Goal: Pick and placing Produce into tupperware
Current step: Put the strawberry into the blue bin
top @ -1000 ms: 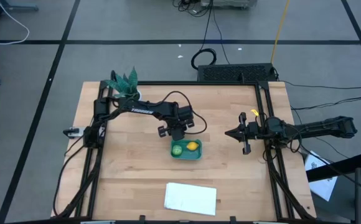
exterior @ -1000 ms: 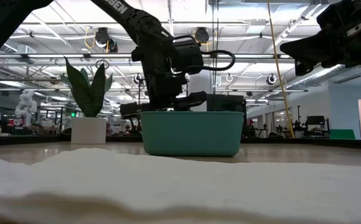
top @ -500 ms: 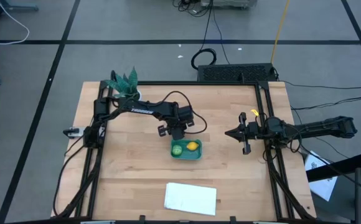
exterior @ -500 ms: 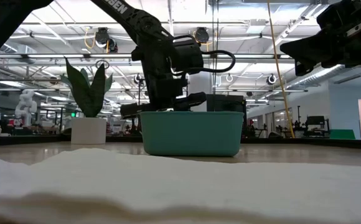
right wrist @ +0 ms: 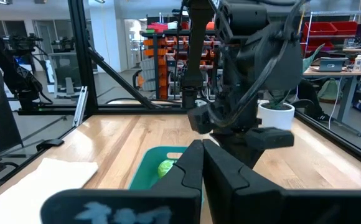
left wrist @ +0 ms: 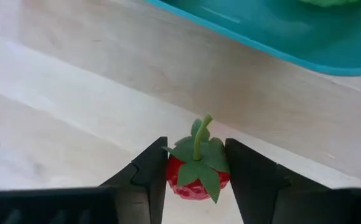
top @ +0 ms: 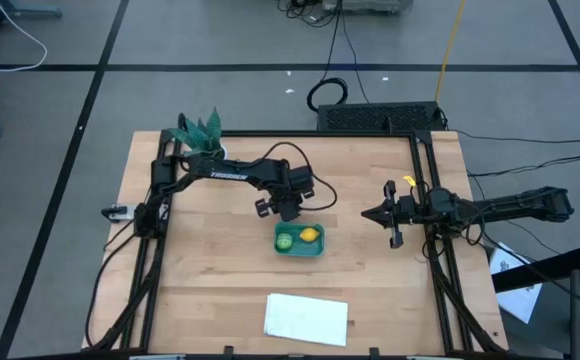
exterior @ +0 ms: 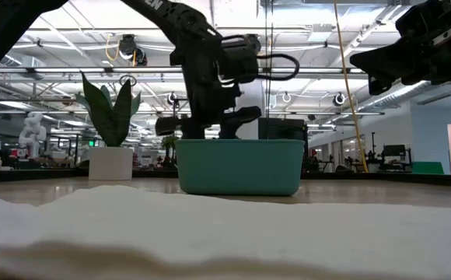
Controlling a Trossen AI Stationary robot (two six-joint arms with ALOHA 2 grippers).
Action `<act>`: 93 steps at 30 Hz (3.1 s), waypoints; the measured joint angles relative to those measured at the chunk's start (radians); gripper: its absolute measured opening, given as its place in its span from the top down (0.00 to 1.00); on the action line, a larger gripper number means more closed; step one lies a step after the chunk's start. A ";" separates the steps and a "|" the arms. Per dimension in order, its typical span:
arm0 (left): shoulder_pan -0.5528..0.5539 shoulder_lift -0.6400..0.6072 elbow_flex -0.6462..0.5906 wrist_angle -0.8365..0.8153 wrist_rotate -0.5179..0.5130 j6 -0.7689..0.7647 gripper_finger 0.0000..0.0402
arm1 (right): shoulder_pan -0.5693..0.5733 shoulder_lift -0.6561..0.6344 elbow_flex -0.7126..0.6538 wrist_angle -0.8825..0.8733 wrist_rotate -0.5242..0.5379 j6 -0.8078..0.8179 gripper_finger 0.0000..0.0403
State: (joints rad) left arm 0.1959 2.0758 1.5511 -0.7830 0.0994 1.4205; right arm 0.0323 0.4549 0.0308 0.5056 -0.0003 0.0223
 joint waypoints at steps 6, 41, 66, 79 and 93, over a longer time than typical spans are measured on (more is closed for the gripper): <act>0.000 0.000 0.084 -0.068 0.000 -0.025 0.64 | 0.000 0.000 0.000 0.000 0.000 0.000 1.00; 0.003 -0.001 0.664 -0.531 0.330 -0.359 0.64 | 0.000 0.000 0.000 0.000 0.000 0.018 1.00; 0.008 -0.023 0.686 -0.418 0.432 -0.858 0.64 | 0.000 0.000 0.000 -0.001 0.000 0.019 1.00; 0.006 -0.023 0.685 -0.317 0.471 -1.168 0.64 | 0.000 0.000 0.000 -0.001 0.000 0.031 1.00; -0.046 -0.023 0.685 -0.352 0.439 -1.083 0.64 | 0.000 0.000 0.000 -0.001 0.000 0.031 1.00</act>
State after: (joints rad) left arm 0.1503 2.0529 2.2364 -1.1355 0.5383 0.3374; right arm 0.0322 0.4549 0.0307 0.5049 -0.0006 0.0528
